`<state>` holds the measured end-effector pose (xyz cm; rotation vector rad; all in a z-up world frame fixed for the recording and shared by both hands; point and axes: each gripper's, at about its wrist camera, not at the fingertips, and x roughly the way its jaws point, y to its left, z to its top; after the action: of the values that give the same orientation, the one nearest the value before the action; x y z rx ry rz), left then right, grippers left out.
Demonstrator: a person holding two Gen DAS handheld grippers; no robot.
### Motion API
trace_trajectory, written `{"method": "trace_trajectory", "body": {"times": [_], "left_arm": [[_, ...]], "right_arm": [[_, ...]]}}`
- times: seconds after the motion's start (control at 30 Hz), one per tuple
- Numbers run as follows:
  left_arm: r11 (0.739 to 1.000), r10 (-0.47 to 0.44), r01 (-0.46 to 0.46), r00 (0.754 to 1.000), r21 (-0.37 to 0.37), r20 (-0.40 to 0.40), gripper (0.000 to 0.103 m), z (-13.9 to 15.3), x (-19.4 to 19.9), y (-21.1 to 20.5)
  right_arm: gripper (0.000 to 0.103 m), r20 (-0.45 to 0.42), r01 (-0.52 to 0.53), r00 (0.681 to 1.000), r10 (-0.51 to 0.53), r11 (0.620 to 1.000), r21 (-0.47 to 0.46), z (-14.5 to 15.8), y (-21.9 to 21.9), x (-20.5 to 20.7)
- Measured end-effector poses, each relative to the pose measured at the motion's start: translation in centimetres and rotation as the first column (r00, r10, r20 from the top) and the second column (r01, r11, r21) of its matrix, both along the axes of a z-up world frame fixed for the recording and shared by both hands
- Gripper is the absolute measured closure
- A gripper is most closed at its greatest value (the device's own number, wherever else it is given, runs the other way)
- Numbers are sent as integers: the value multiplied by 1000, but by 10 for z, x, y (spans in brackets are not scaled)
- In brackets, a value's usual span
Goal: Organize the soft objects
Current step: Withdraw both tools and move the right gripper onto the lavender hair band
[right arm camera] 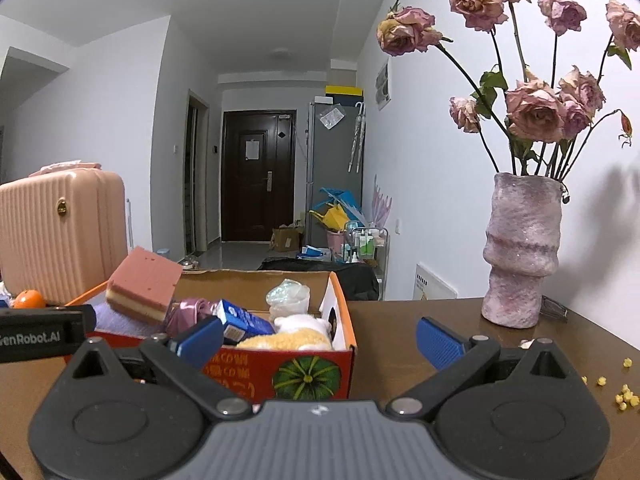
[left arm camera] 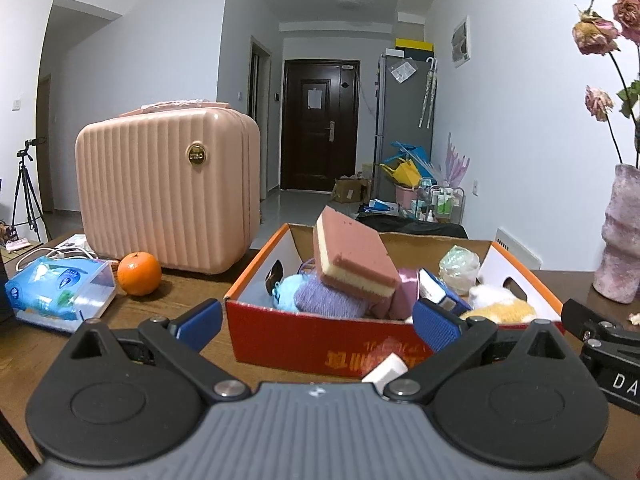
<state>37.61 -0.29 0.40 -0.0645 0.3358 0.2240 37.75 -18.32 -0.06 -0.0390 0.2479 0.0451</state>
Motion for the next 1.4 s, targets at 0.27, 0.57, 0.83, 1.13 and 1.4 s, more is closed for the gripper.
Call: {"method": "trace_trajectory", "body": {"times": [0.27,0.57,0.83,1.13,1.4], "left_arm": [[1000,-20,20,1000,18,-13,0,-4,-26,-4],[998,-50,53,997,41,-57,0,-13,-49,-11],[997,-62,65,995,45,-80,0,-18,-61,-13],[997,-69,73,990,31,-122,0,-25,-48,-8],[997,-66,70,988,22,-143,0,-29,-31,-2]], "right_arm": [[0,-19,-13,1000,13,1000,-15,-4,-4,-28],[0,-40,-28,999,27,999,-33,-10,-7,-56],[0,-60,-39,998,37,999,-35,-13,-7,-65],[0,-121,-63,991,58,997,-38,-24,-5,-48],[0,-182,-86,980,75,995,-52,-34,1,-23]]}}
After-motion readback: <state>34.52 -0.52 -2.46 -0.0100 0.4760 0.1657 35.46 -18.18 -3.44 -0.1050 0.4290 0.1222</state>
